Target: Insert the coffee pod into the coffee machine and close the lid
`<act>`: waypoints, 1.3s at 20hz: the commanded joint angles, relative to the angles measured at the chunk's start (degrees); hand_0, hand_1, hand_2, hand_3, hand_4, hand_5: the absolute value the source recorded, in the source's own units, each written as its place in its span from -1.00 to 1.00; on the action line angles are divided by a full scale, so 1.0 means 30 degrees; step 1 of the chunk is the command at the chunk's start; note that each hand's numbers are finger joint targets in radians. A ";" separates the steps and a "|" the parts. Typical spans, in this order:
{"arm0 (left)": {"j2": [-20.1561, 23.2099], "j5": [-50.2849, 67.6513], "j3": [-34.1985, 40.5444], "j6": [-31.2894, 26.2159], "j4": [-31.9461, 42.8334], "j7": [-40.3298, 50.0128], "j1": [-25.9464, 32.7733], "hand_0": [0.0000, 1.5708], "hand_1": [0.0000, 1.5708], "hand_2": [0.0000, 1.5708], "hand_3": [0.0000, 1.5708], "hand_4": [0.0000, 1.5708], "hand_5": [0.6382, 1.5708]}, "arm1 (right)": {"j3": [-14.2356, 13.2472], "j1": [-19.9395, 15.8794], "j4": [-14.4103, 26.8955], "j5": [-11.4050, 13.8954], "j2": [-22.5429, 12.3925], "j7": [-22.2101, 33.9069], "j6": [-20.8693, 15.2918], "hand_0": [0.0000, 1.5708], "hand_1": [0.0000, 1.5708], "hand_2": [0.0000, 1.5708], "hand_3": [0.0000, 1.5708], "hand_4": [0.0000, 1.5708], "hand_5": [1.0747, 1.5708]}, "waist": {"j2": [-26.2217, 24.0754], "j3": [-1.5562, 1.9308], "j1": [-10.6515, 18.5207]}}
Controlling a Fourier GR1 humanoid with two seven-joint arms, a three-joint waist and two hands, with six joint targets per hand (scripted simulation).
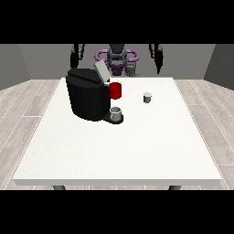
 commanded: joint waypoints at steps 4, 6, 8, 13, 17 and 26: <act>-0.0038 0.0410 -0.0055 -0.0903 -0.0466 -0.1638 0.1006 -1.00 -1.00 -1.00 -1.00 -0.65 1.00 | -0.0107 0.0850 0.0480 -0.0538 -0.0012 -0.0164 0.0965 -1.00 -1.00 -1.00 -1.00 -0.84 1.00 | -0.1152 -0.0491 0.0047; -0.0545 0.0454 -0.0120 -0.0886 -0.0026 -0.3249 0.0985 -1.00 -1.00 -1.00 -1.00 -0.65 1.00 | -0.0571 0.0253 0.0744 -0.0661 -0.0052 -0.0321 0.0864 -1.00 -1.00 -1.00 -1.00 -0.84 1.00 | -0.0750 -0.0493 0.0051; -0.1051 0.0255 -0.0733 -0.0679 -0.0478 -0.3190 0.1506 -1.00 -1.00 -1.00 -1.00 -0.64 1.00 | -0.2411 -0.0179 0.0907 -0.0954 0.0921 -0.2165 -0.1546 -1.00 -1.00 -1.00 -1.00 -0.86 1.00 | -0.0933 -0.0484 0.0094; -0.0204 -0.2481 -0.1736 -0.0291 -0.0075 -0.3605 0.1840 -1.00 -1.00 -1.00 -1.00 -0.59 1.00 | -0.2002 0.0132 0.0717 -0.0760 0.1094 -0.2511 -0.1420 -1.00 -1.00 -1.00 -1.00 -0.72 1.00 | -0.0946 -0.0489 -0.0263; 0.2419 -0.1995 0.0592 -0.1346 0.0369 -0.1554 -0.0827 -1.00 -1.00 -1.00 -1.00 -1.00 1.00 | -0.1439 -0.0136 0.0491 -0.0433 0.1372 -0.2404 -0.1551 -1.00 -1.00 -1.00 -1.00 -0.80 1.00 | -0.0380 -0.0488 -0.0787; 0.3938 -0.1754 0.2395 -0.2240 0.4712 -0.0164 -0.5251 -1.00 -1.00 -1.00 -1.00 -1.00 1.00 | -0.0574 -0.1802 0.1078 -0.0049 0.2206 -0.3203 -0.1775 -1.00 -1.00 -1.00 -1.00 -0.70 1.00 | 0.1942 -0.0490 -0.1810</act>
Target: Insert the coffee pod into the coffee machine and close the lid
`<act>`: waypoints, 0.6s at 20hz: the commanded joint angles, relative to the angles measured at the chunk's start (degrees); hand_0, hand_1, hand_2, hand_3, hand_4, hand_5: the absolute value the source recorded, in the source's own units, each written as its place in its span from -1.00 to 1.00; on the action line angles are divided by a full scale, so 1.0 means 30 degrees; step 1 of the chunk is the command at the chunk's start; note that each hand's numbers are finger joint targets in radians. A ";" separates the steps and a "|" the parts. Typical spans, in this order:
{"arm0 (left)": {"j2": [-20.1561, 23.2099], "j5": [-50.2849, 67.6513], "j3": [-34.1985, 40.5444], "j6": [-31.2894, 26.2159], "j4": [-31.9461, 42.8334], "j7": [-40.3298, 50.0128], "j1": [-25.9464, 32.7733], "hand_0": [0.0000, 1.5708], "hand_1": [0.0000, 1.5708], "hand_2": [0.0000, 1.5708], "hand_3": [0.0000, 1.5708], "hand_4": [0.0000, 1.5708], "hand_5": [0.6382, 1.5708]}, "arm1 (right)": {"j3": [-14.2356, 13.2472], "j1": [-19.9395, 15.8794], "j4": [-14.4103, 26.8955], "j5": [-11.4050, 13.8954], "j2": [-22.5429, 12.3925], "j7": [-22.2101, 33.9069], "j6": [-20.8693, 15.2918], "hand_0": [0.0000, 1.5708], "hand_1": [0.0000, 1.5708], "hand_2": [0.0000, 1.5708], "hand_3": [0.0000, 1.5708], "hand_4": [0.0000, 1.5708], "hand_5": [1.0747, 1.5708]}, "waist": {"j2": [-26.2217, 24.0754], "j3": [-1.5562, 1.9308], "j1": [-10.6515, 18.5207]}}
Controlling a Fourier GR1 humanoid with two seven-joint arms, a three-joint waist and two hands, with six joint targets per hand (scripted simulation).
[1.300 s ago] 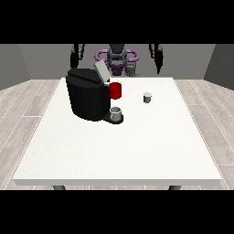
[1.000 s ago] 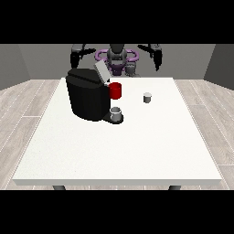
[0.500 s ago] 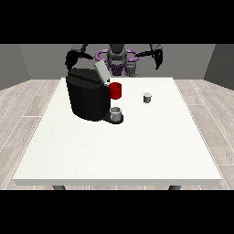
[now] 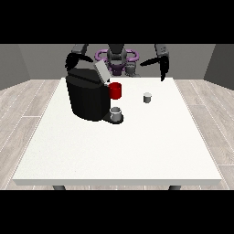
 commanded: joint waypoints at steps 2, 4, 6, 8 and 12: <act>0.0798 -0.0829 0.0446 -0.0129 0.2759 0.0360 -0.1863 -1.00 -1.00 -1.00 -1.00 -1.00 1.00 | 0.0304 -0.0685 -0.0178 0.0083 0.0062 0.0311 0.0051 -1.00 -1.00 -1.00 -1.00 -0.64 1.00 | 0.0812 -0.0001 -0.0758; 0.0756 -0.0870 0.0415 -0.0364 0.3338 -0.0636 -0.1386 -1.00 -1.00 -1.00 -1.00 -1.00 1.00 | -0.0571 -0.1527 0.0766 -0.0485 0.0106 -0.0357 -0.0099 -1.00 -1.00 -1.00 -1.00 -0.67 1.00 | 0.1611 0.0000 0.0000; 0.0842 -0.0861 0.0890 0.0029 0.4405 0.0702 -0.2972 -1.00 -1.00 -1.00 -1.00 -1.00 1.00 | -0.0409 -0.1994 0.0692 -0.0223 -0.0675 0.0643 0.0402 -1.00 -1.00 -1.00 -1.00 -0.58 1.00 | 0.1732 -0.0002 -0.0669; 0.1065 -0.1333 0.0995 0.0125 0.5906 -0.0115 -0.3764 -1.00 -1.00 -1.00 -1.00 -1.00 1.00 | 0.0509 -0.1980 0.0623 -0.0023 0.0391 0.0219 -0.0508 -1.00 -1.00 -1.00 -1.00 -0.55 1.00 | 0.1974 -0.0004 -0.0894; 0.1110 -0.2340 0.0646 0.0459 0.7438 -0.0422 -0.4335 -1.00 -1.00 -1.00 -1.00 -1.00 1.00 | 0.0484 -0.2165 0.0958 0.0667 0.0226 0.1293 -0.0814 -1.00 -1.00 -1.00 -1.00 -0.53 1.00 | 0.1775 -0.0005 -0.0976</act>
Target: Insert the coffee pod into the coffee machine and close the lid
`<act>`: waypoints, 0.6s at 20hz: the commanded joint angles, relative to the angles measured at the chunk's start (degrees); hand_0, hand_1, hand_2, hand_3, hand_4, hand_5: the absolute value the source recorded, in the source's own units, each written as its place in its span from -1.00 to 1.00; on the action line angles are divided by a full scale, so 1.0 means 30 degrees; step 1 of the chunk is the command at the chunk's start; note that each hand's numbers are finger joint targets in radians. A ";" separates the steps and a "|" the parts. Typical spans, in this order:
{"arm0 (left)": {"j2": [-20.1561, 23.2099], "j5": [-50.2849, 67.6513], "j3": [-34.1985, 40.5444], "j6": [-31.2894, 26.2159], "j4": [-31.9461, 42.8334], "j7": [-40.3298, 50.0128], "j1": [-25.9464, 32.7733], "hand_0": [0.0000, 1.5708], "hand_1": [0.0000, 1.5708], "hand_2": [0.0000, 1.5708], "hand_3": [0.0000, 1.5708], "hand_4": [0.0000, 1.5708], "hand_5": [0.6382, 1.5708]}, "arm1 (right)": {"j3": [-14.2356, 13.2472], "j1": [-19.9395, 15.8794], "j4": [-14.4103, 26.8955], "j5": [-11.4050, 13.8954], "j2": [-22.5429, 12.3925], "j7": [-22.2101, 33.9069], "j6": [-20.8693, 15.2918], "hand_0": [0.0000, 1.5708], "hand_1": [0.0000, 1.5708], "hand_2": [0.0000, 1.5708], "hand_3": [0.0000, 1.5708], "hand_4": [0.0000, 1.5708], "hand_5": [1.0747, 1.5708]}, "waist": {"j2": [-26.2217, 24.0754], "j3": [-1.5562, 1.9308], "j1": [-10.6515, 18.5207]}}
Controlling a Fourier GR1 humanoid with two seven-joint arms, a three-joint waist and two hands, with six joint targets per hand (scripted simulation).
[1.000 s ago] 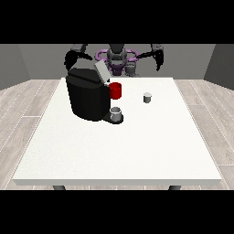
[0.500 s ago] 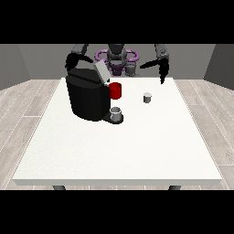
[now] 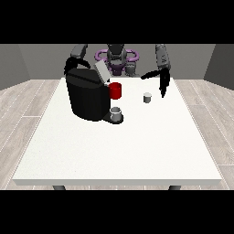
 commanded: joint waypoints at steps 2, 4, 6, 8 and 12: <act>0.0162 -0.1178 -0.0619 -0.0157 0.1691 0.0732 -0.0350 -1.00 -1.00 -1.00 -1.00 -1.00 1.00 | 0.0163 0.0443 0.0882 0.0381 0.0020 -0.0073 -0.0113 -1.00 -1.00 -1.00 -1.00 -0.53 1.00 | -0.0446 0.0004 0.0033; -0.0090 -0.2279 -0.1092 0.0779 0.2386 -0.0386 -0.1025 -1.00 -1.00 -1.00 -1.00 -1.00 1.00 | 0.0305 -0.1198 0.0669 0.0826 0.0254 0.1494 -0.1061 -1.00 -1.00 -1.00 -1.00 -0.48 1.00 | 0.0170 -0.0002 0.0027; 0.0074 -0.2053 -0.0655 0.0420 0.3357 -0.0368 -0.2038 -1.00 -1.00 -0.75 -1.00 -1.00 1.00 | 0.0136 -0.1159 0.1285 0.0842 -0.0060 0.0299 -0.0643 -1.00 -1.00 -1.00 -1.00 -0.46 1.00 | 0.0566 0.0000 -0.0279; -0.0587 -0.3189 -0.1505 0.1384 0.3675 -0.1823 -0.0435 -1.00 -1.00 -0.42 -1.00 -1.00 1.00 | 0.0166 -0.0459 0.1256 0.0839 0.0037 0.0561 -0.0763 -1.00 -1.00 -1.00 -1.00 -0.46 1.00 | -0.0159 0.0000 0.0128; 0.0276 -0.2966 -0.0606 0.0617 0.4937 -0.0621 -0.2307 -0.18 -0.18 -0.09 -0.56 -1.00 1.00 | 0.0047 -0.1025 0.2644 0.1170 0.0055 -0.0653 -0.0915 -1.00 -1.00 -1.00 -1.00 -0.55 1.00 | 0.0123 0.0003 0.0294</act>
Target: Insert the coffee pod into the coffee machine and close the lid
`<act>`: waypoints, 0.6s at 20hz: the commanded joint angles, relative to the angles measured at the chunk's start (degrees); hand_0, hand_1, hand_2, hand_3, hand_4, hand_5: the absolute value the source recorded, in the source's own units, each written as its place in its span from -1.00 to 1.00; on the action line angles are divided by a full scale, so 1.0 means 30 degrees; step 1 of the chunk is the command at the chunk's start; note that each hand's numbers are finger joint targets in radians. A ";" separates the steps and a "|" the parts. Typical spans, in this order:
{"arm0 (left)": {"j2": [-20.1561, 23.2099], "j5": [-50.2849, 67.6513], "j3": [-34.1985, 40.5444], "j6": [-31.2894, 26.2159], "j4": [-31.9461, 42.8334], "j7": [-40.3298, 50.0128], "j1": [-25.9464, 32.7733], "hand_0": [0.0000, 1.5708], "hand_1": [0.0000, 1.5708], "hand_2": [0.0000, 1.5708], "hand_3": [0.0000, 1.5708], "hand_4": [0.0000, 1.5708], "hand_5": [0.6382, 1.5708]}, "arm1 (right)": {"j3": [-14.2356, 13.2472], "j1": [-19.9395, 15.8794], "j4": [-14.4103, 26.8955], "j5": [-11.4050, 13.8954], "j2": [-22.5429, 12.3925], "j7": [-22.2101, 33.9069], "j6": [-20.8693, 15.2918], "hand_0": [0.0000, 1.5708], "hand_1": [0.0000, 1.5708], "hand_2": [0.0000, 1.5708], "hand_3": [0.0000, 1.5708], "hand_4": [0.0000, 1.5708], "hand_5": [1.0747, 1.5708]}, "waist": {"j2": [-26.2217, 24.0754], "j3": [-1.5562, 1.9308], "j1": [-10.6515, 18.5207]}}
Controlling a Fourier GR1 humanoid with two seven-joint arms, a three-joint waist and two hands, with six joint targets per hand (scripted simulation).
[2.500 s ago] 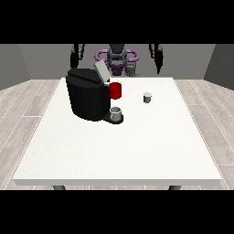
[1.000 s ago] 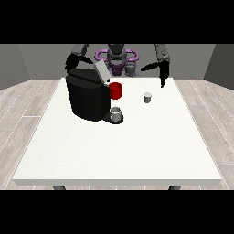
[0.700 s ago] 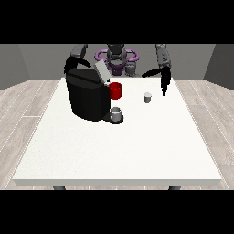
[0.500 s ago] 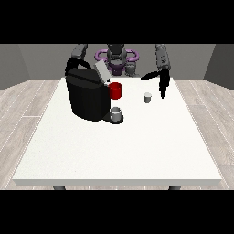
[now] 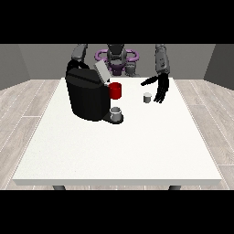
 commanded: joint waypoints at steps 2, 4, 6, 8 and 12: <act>-0.0286 -0.1406 -0.0582 0.1041 0.1159 -0.0014 -0.0168 0.03 0.03 0.08 -0.36 -1.00 1.00 | -0.0997 -0.0578 0.1035 -0.0594 -0.0832 -0.0017 0.0590 -1.00 -1.00 -1.00 -1.00 -0.46 1.00 | 0.0291 0.0007 0.0048; 0.0539 -0.1786 -0.0416 0.0866 0.1726 0.0495 -0.0600 -0.22 -0.22 -0.06 -0.39 -1.00 1.00 | -0.0464 0.0535 0.0566 -0.0658 -0.0517 -0.0342 0.0928 -1.00 -1.00 -1.00 -1.00 -0.51 1.00 | -0.0216 0.0007 -0.0640; 0.0221 -0.2609 -0.1043 0.1306 0.2198 -0.0873 -0.0031 -0.19 -0.19 -0.04 -0.38 -1.00 1.00 | -0.0657 -0.0526 0.0158 -0.0925 -0.0566 0.0887 0.0784 -1.00 -1.00 -1.00 -1.00 -0.45 1.00 | -0.0208 0.0001 -0.0246; 0.0549 -0.2904 -0.1395 0.0297 0.2001 -0.0113 -0.0637 -0.24 -0.24 -0.09 -0.40 -1.00 1.00 | -0.0273 0.0230 0.1549 -0.0190 0.0215 -0.0846 0.0053 -1.00 -1.00 -1.00 -1.00 -0.42 1.00 | -0.0399 0.0008 0.0144; 0.1209 -0.4067 -0.1328 0.1637 0.3518 -0.1582 -0.1042 -0.23 -0.23 -0.05 -0.38 -1.00 1.00 | -0.0496 -0.1040 0.0478 -0.0241 -0.0452 0.0604 0.0120 -1.00 -1.00 -1.00 -1.00 -0.34 1.00 | 0.0485 0.0000 -0.0413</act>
